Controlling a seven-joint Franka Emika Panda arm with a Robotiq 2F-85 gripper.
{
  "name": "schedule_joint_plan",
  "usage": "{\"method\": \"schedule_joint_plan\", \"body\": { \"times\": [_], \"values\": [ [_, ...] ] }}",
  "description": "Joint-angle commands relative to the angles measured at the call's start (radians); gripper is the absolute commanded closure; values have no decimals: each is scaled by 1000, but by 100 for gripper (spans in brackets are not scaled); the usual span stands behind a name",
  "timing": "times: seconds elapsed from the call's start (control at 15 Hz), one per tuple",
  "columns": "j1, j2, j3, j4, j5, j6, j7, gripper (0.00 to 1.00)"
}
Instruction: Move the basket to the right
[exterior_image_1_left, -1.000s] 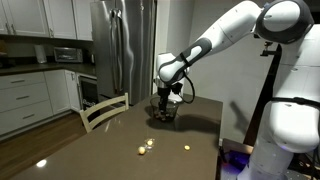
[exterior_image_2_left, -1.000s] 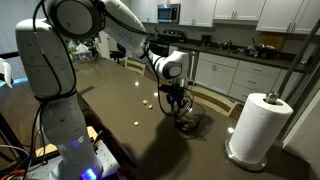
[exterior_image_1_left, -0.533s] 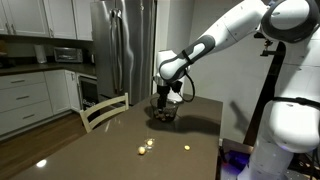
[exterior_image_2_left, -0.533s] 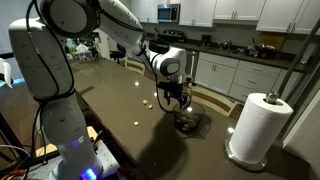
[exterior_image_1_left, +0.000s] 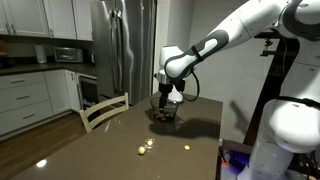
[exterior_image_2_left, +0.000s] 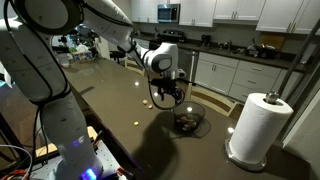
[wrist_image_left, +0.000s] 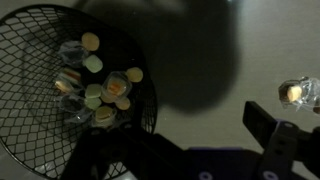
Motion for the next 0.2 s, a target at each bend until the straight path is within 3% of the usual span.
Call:
{"method": "schedule_joint_plan", "body": {
  "times": [0.0,0.07,0.13],
  "values": [
    [18,-74,11,-87,-26,51,1,0],
    [14,-28,2,-31,-9,11,1,0],
    [20,-39,4,-45,-11,16,1,0]
  ]
}}
